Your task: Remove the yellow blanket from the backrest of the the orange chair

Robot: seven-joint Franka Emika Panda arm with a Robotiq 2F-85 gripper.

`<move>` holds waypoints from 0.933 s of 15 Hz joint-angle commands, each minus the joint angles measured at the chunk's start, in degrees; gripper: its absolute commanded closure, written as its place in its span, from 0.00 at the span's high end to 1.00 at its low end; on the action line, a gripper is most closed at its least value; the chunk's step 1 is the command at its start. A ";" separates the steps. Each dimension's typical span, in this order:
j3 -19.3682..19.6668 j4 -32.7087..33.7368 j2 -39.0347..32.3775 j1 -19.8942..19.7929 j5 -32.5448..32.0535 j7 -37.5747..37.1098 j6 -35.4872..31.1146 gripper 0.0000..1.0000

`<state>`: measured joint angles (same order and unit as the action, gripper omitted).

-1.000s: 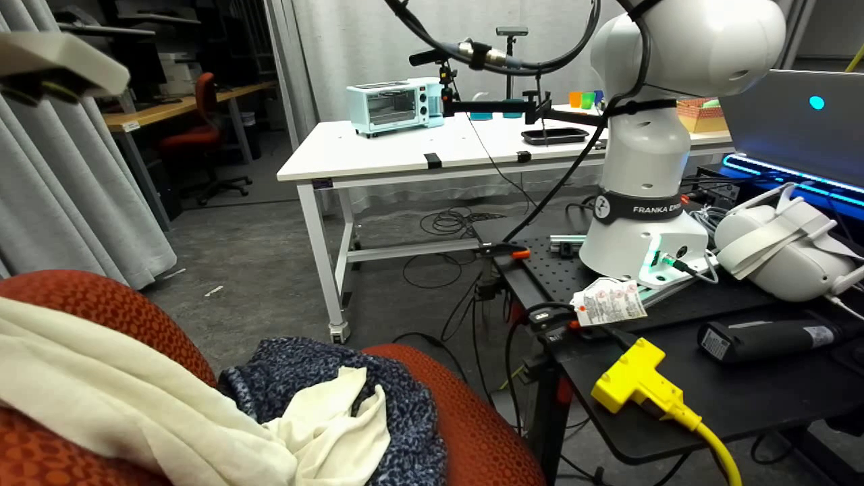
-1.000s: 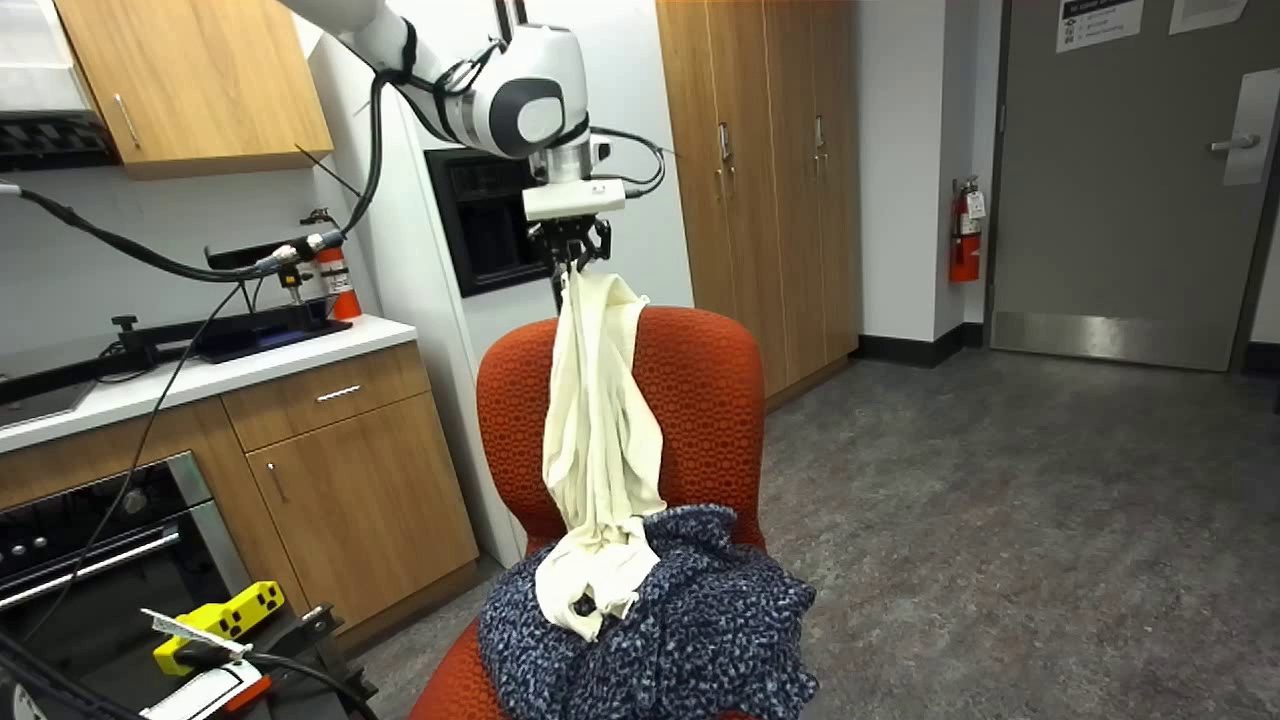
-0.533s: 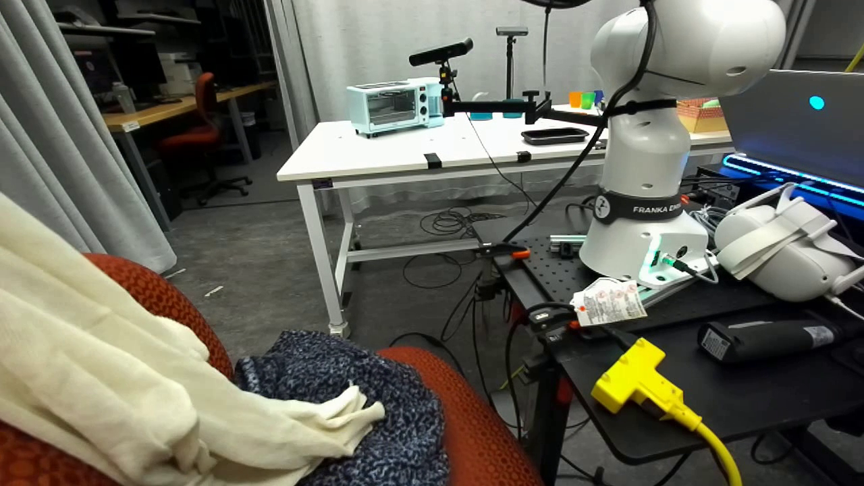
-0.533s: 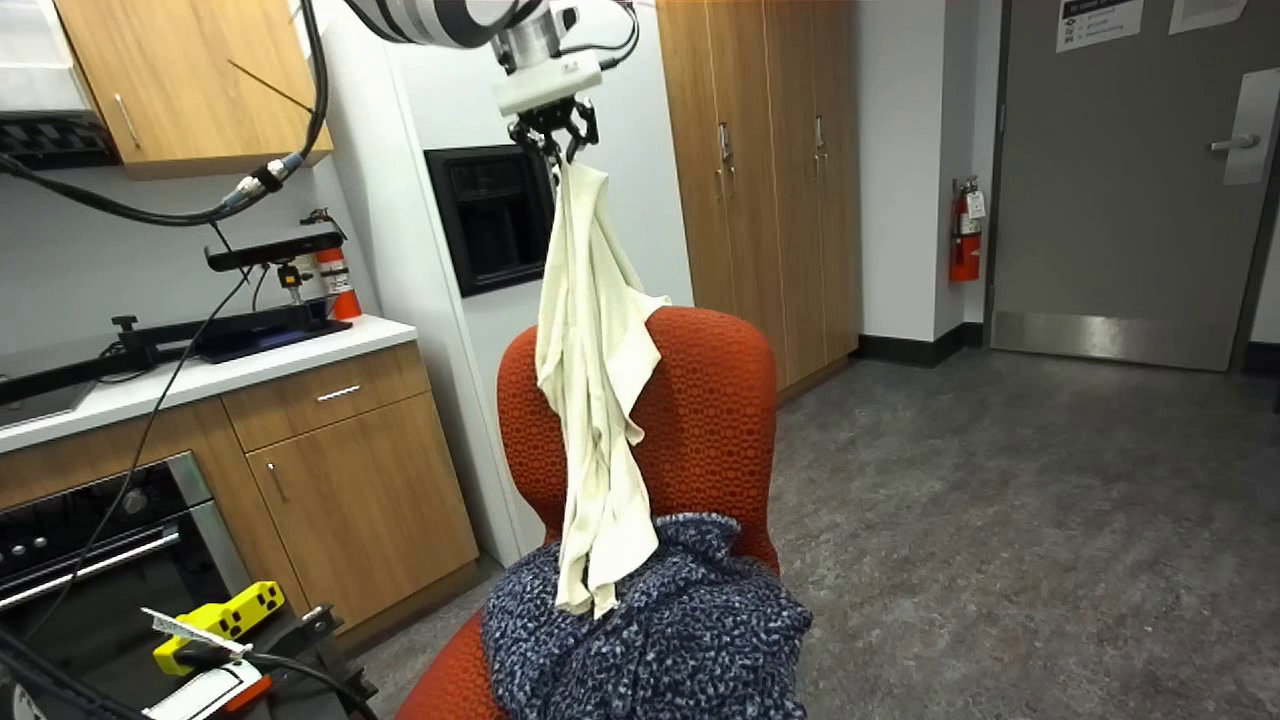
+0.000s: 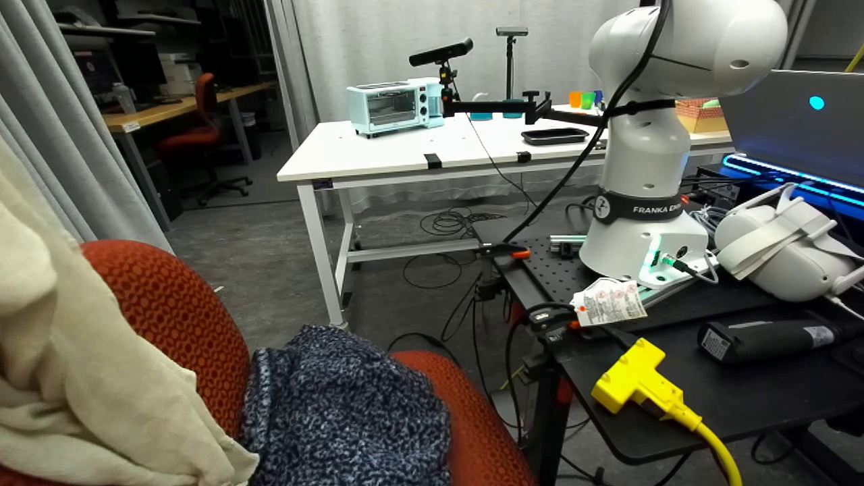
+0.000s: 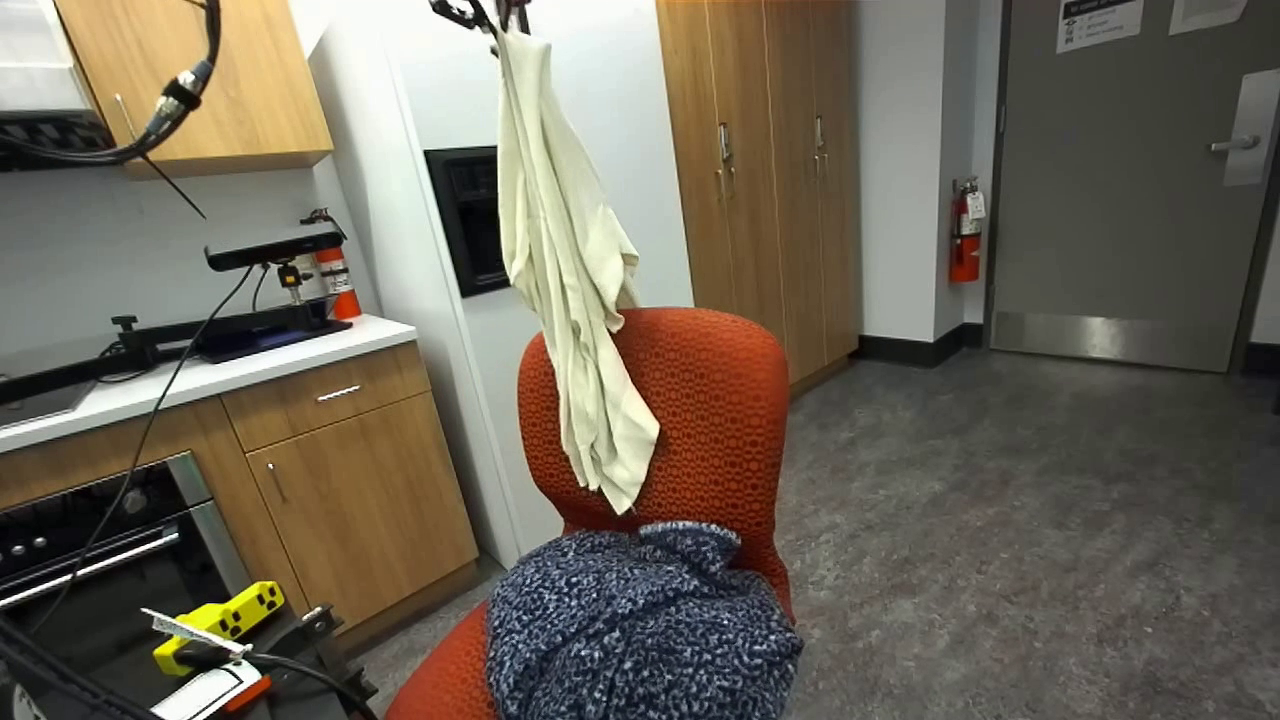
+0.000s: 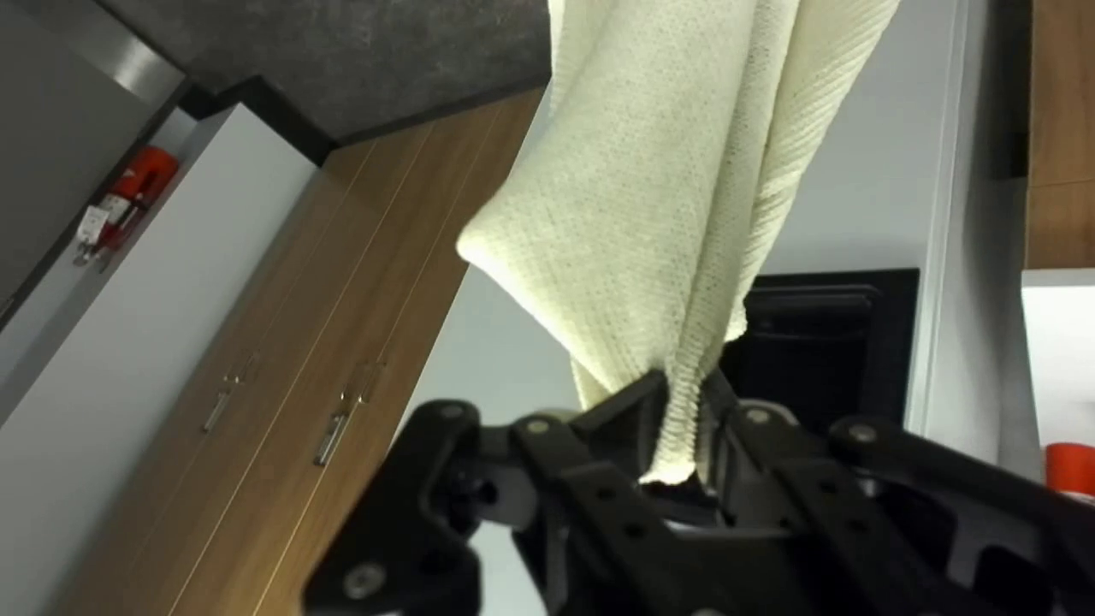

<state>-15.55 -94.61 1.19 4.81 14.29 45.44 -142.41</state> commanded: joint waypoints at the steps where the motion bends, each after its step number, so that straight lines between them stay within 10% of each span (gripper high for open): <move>1: 1.49 -4.23 9.34 3.31 -3.81 -5.74 -2.51 0.02; 14: 0.72 -5.92 20.60 5.38 -19.56 -28.72 8.51 0.02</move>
<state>-15.39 -100.28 19.68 9.32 -2.99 20.95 -138.11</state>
